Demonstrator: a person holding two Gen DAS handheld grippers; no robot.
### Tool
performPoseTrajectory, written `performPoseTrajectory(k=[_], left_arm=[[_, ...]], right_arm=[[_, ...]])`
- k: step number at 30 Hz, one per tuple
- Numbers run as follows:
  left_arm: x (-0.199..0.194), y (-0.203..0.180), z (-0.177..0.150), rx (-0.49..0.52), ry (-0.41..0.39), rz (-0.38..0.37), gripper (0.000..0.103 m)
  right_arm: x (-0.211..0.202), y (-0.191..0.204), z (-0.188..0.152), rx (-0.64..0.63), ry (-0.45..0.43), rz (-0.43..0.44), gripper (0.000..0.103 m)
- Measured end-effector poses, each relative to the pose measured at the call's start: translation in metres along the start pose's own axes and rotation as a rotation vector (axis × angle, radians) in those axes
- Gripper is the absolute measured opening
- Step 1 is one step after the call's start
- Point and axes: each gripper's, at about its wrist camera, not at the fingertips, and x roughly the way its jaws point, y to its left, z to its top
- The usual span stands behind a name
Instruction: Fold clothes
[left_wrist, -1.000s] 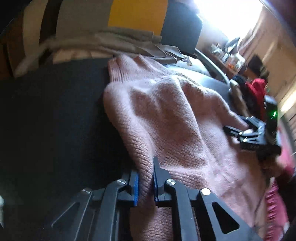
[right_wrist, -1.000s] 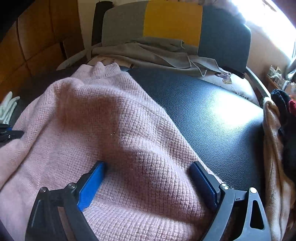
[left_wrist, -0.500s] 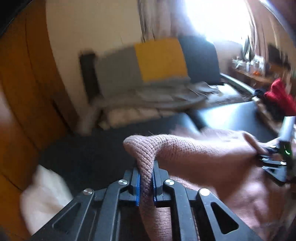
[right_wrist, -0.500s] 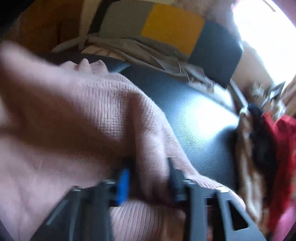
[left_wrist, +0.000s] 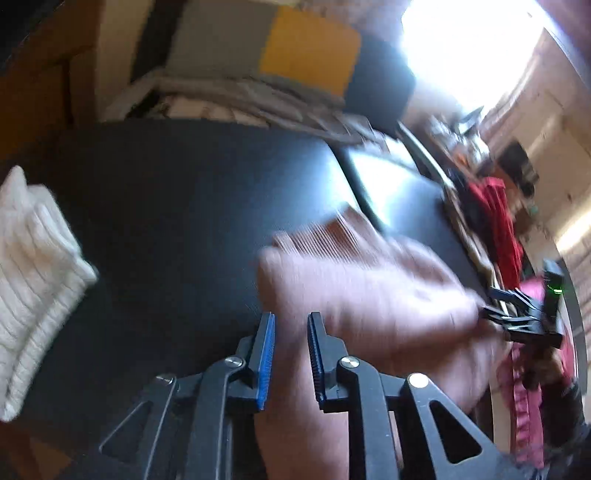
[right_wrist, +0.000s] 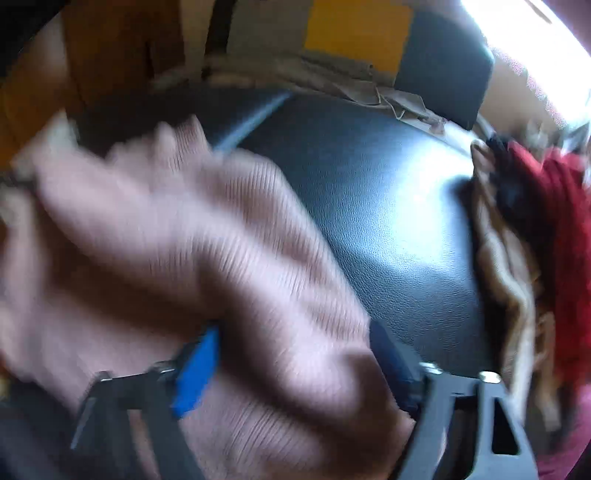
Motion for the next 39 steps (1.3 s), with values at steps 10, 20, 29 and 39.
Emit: performPoseTrajectory(k=[10,20,29,39], left_arm=[[0.063,0.007,0.031,0.040,0.063,-0.072,0.028],[0.125,-0.032,0.030,0.303,0.242,-0.176,0.037],[0.118,-0.027,-0.006,0.263,0.313,-0.323,0.037],[0.054,-0.015,-0.012,-0.045,-0.012,-0.236,0.006]], right_arm=[[0.053,0.037,0.082,-0.036,0.023,0.186,0.098],[0.083,0.051,0.038,-0.197,0.196,0.090,0.102],[0.065,0.059,0.031,-0.204,0.114,0.104,0.028],[0.030,0.065,0.045,-0.015,-0.014,0.131,0.014]])
